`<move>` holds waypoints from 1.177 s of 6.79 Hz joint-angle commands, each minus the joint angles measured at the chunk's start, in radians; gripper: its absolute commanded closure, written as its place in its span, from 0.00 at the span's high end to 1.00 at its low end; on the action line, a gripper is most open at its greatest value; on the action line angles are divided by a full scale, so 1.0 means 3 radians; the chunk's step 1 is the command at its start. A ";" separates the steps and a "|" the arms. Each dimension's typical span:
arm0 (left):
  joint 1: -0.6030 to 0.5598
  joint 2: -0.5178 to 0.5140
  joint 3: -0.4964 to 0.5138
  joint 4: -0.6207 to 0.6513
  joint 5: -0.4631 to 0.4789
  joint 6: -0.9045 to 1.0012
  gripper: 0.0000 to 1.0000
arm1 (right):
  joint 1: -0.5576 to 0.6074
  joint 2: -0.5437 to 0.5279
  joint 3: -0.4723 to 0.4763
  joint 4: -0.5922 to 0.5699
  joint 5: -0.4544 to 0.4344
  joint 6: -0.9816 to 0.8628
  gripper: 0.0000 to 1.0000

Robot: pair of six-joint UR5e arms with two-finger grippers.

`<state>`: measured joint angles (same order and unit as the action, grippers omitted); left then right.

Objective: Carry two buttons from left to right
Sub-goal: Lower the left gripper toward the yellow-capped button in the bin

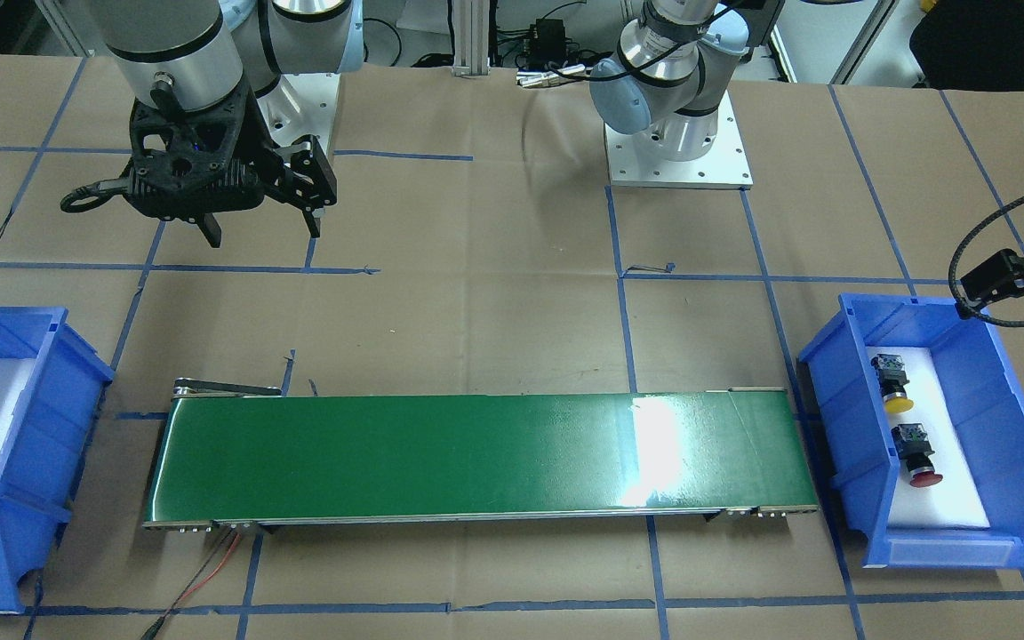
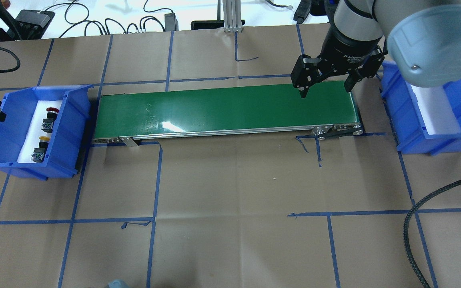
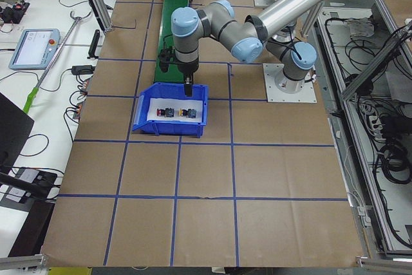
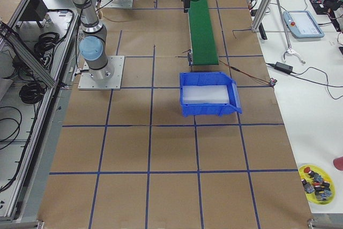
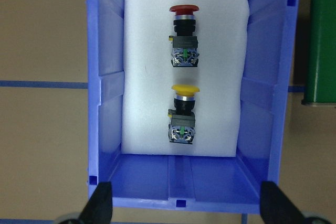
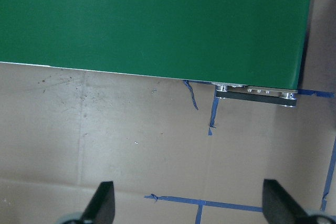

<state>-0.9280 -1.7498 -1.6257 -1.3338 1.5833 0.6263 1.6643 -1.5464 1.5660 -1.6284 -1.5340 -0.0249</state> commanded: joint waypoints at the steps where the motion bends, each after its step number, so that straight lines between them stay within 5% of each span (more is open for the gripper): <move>1: -0.0025 -0.0160 -0.0118 0.0302 -0.0001 -0.0027 1.00 | 0.0000 0.0000 0.0001 -0.0002 0.0031 -0.0004 1.00; 3: -0.0031 -0.0191 -0.0419 0.0799 -0.0001 -0.0042 1.00 | 0.0000 -0.0005 -0.0004 -0.0007 0.0031 -0.0019 1.00; 8: -0.0061 -0.0589 -0.0517 0.1082 -0.0042 -0.0047 1.00 | 0.0000 -0.0005 -0.0004 -0.0002 0.0036 -0.0024 1.00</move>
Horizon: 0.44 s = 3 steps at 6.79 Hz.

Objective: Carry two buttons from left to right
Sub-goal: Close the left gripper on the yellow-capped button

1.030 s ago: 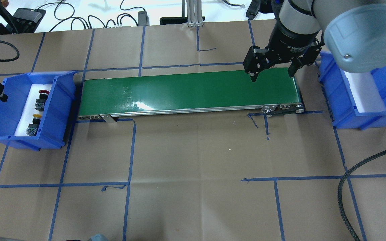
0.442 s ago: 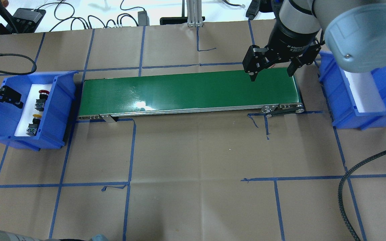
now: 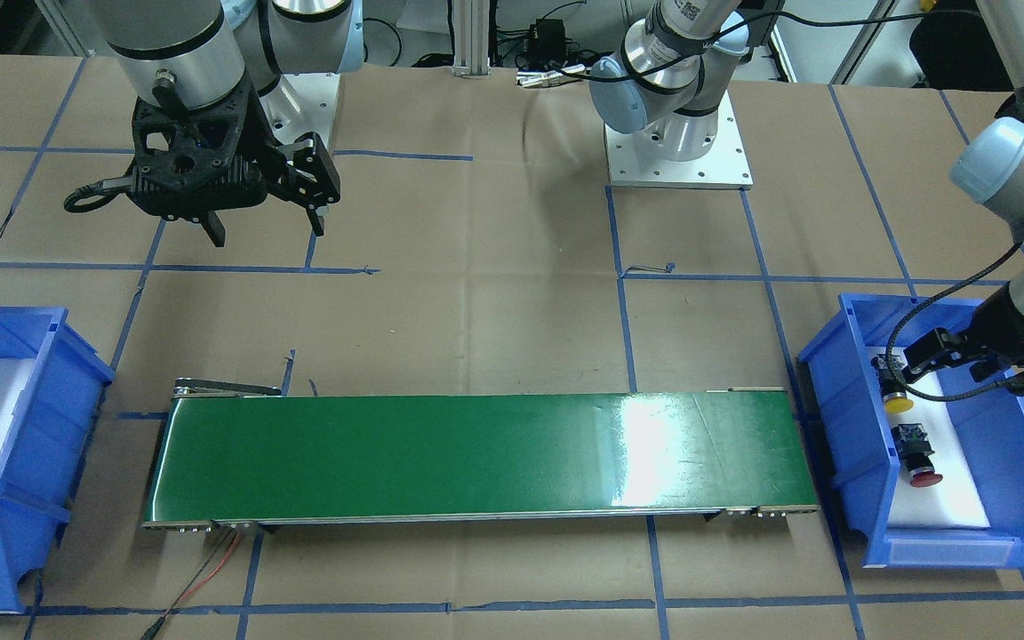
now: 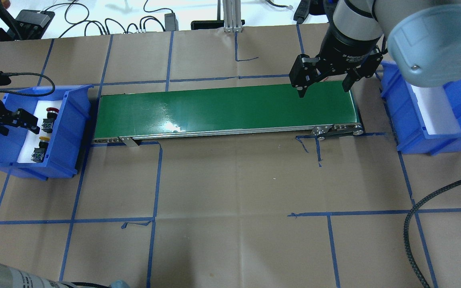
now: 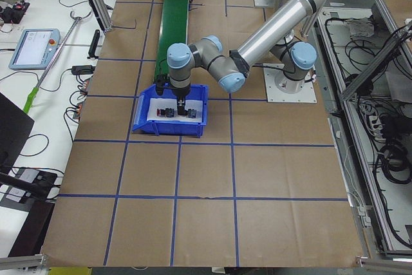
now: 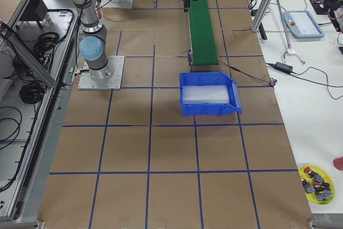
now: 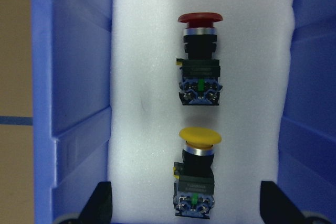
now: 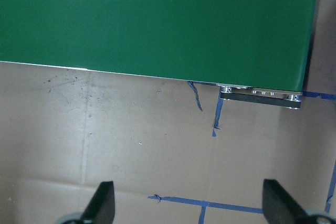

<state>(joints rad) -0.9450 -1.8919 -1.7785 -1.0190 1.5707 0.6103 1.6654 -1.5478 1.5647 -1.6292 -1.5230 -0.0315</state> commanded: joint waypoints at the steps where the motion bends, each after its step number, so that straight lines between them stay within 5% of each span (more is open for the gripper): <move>1: -0.0005 -0.0156 -0.0008 0.0032 0.0000 0.0011 1.00 | 0.0001 0.0000 0.0000 0.0000 -0.0001 -0.0002 1.00; 3: -0.0010 -0.0279 -0.0008 0.0068 0.0000 0.0016 1.00 | -0.0019 0.0000 0.0000 -0.0005 -0.0006 -0.0007 1.00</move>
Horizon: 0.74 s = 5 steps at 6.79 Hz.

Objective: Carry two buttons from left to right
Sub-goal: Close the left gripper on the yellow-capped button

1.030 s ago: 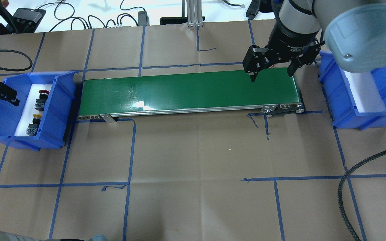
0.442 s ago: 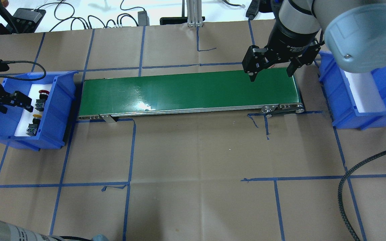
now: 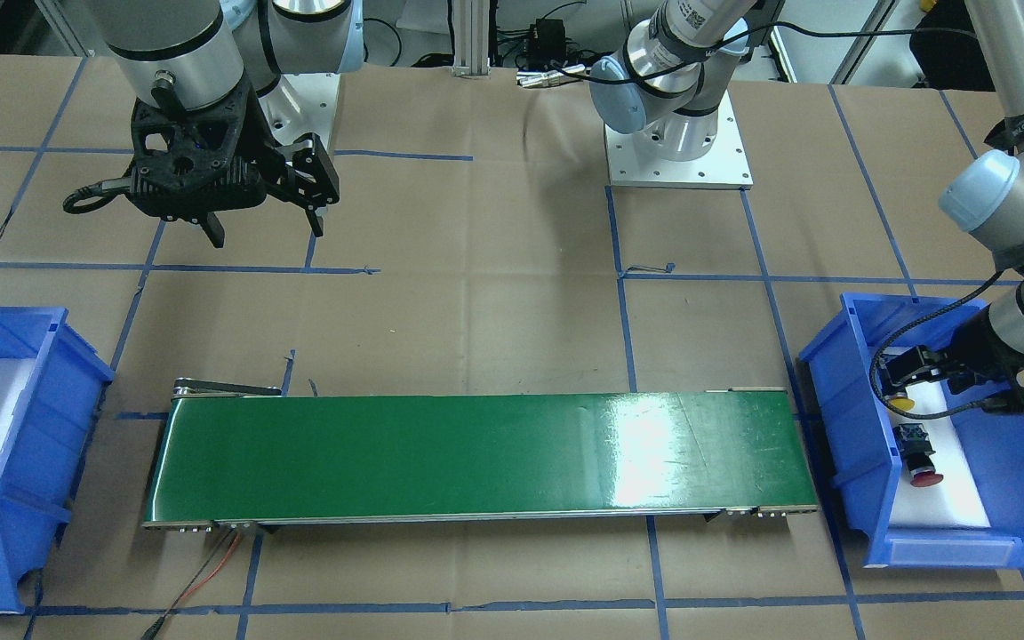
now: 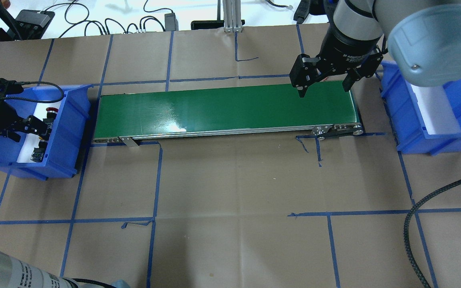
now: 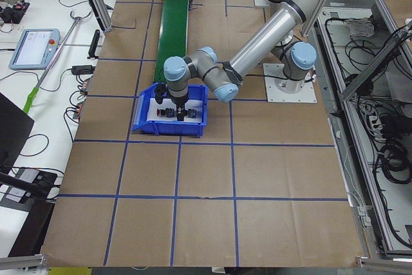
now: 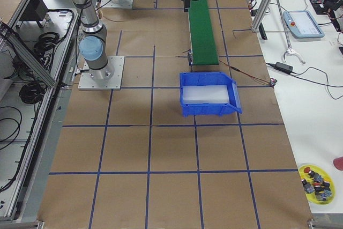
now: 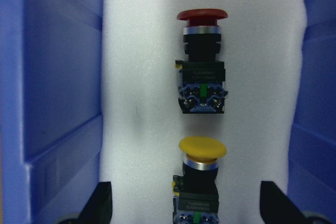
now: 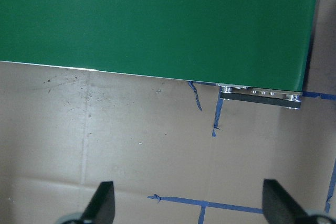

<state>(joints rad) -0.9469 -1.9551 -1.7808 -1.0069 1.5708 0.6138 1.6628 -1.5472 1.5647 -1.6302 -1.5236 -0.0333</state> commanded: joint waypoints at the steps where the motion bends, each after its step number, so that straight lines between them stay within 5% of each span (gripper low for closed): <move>1: -0.0009 -0.0074 -0.0006 0.0028 0.0005 -0.0001 1.00 | -0.0030 -0.0007 0.0000 0.0004 -0.0004 -0.0002 1.00; 5: -0.0009 -0.0064 -0.0272 0.0263 0.0031 0.0015 1.00 | -0.0036 -0.0002 0.0000 0.0004 -0.0009 -0.0002 1.00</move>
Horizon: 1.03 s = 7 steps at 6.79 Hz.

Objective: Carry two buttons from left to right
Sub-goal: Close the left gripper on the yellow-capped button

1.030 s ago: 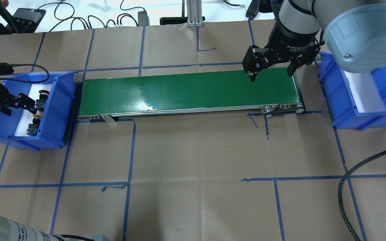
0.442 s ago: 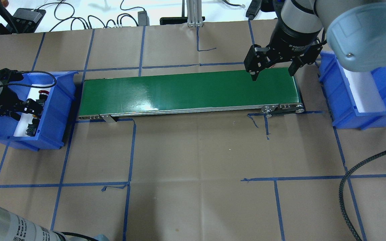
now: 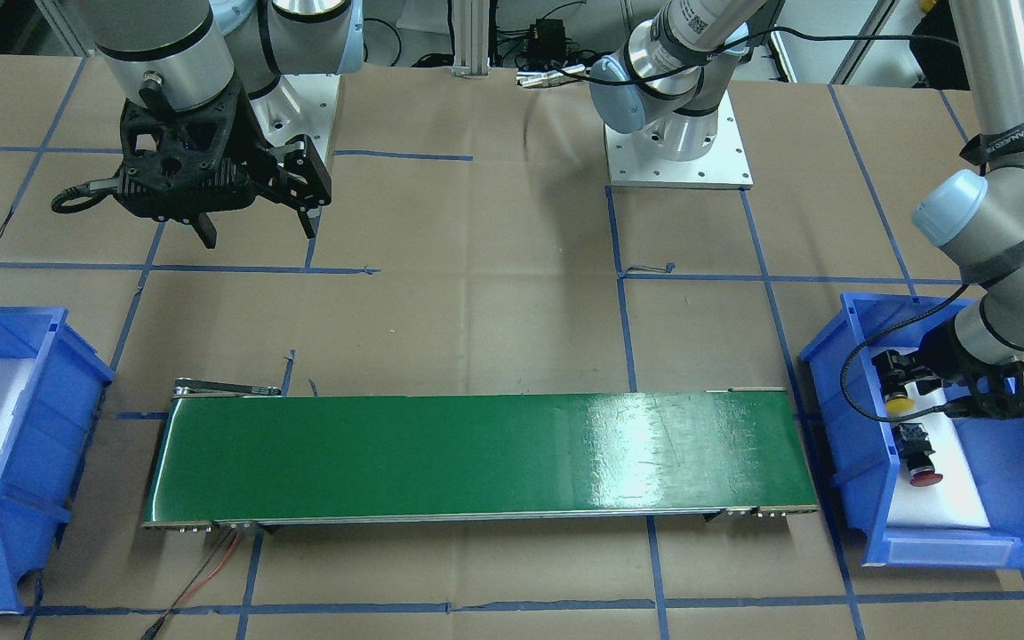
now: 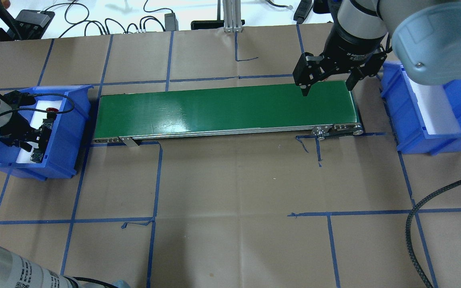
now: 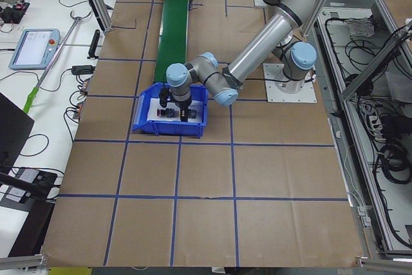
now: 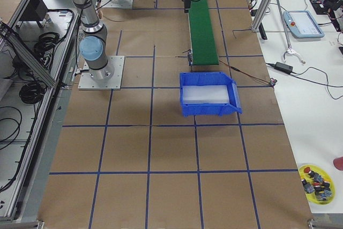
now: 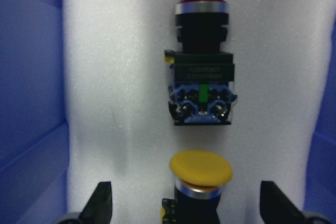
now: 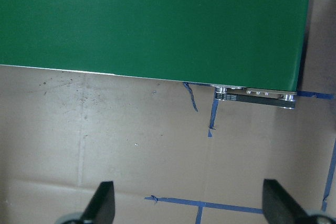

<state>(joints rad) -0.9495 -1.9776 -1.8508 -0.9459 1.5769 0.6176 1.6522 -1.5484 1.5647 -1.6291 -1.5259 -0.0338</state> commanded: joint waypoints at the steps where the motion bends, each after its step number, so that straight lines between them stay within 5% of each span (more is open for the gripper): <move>1: 0.0000 0.0062 -0.0043 0.0059 0.0015 -0.0003 0.99 | 0.0000 0.0002 0.0000 0.0000 -0.0006 0.0000 1.00; 2: 0.0000 0.0103 -0.0048 0.0049 0.0015 0.0002 0.90 | 0.0000 0.0002 0.0000 0.0000 -0.0001 0.0000 1.00; 4: 0.0000 0.0083 -0.0053 0.0009 0.0021 -0.0023 0.44 | 0.0000 0.0007 0.0000 0.0000 -0.0006 0.0000 1.00; 7: 0.0005 0.0139 0.0063 -0.0276 0.0026 -0.0034 0.03 | 0.0000 0.0007 0.0000 0.0000 -0.0006 0.0000 1.00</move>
<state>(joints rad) -0.9482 -1.9487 -1.8564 -0.9714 1.5841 0.6089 1.6521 -1.5467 1.5647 -1.6291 -1.5278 -0.0338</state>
